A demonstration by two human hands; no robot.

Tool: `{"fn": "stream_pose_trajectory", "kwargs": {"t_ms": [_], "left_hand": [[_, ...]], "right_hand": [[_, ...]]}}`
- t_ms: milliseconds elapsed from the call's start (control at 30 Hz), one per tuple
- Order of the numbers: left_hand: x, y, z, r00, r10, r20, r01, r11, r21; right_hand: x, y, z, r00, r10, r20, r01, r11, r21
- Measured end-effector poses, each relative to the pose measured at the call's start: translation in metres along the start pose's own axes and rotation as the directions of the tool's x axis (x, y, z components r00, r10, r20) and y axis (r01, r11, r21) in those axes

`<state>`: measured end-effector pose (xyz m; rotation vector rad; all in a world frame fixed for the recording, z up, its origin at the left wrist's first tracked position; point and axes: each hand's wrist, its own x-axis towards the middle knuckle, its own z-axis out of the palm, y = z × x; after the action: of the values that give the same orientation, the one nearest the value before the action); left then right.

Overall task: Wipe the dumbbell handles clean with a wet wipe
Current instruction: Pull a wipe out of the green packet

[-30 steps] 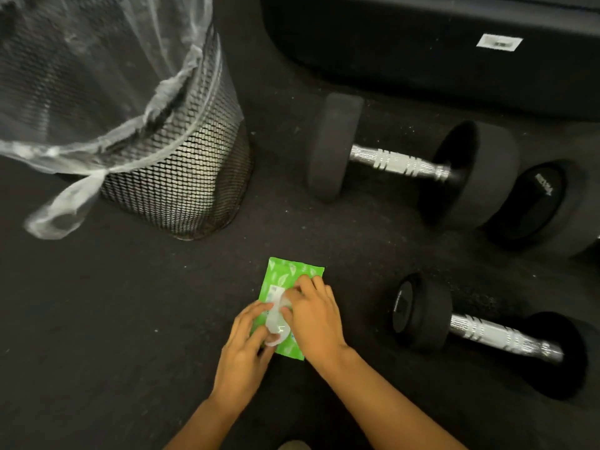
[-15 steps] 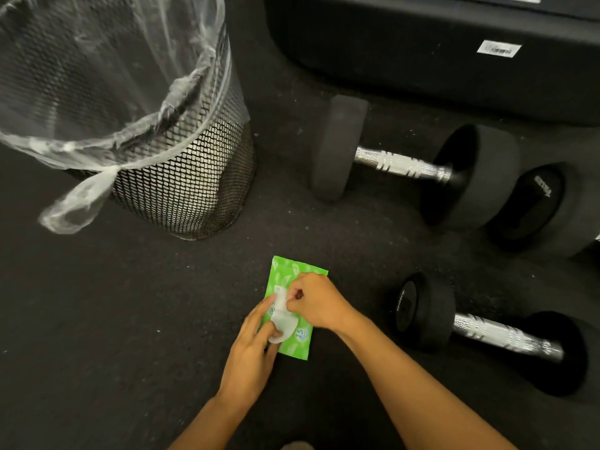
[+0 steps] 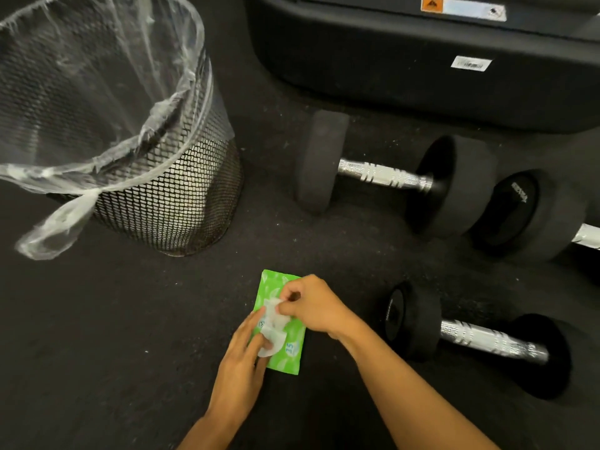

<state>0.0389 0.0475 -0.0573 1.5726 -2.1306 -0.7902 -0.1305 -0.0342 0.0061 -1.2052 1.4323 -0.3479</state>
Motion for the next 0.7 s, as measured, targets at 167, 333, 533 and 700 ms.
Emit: {"fn": "stream_pose_trajectory", "kwargs": {"t_ms": [167, 333, 533, 700], "left_hand": [[0.011, 0.014, -0.010, 0.999, -0.022, -0.043, 0.026, 0.995, 0.093], [0.049, 0.024, -0.017, 0.980, -0.167, -0.108, 0.191, 0.941, 0.280], [0.092, 0.038, -0.034, 0.995, -0.089, 0.036, 0.071, 0.934, 0.350], [0.157, 0.077, -0.069, 0.988, 0.097, -0.117, -0.087, 0.993, 0.083]], "right_hand": [[-0.013, -0.012, -0.026, 1.000, 0.025, 0.018, -0.030, 0.899, 0.437], [-0.024, -0.011, -0.044, 1.000, 0.008, 0.002, -0.008, 0.856, 0.517], [-0.030, -0.013, -0.079, 1.000, -0.017, 0.005, 0.013, 0.893, 0.450], [-0.011, -0.027, -0.137, 0.909, -0.106, -0.404, 0.138, 0.989, 0.049]]}}
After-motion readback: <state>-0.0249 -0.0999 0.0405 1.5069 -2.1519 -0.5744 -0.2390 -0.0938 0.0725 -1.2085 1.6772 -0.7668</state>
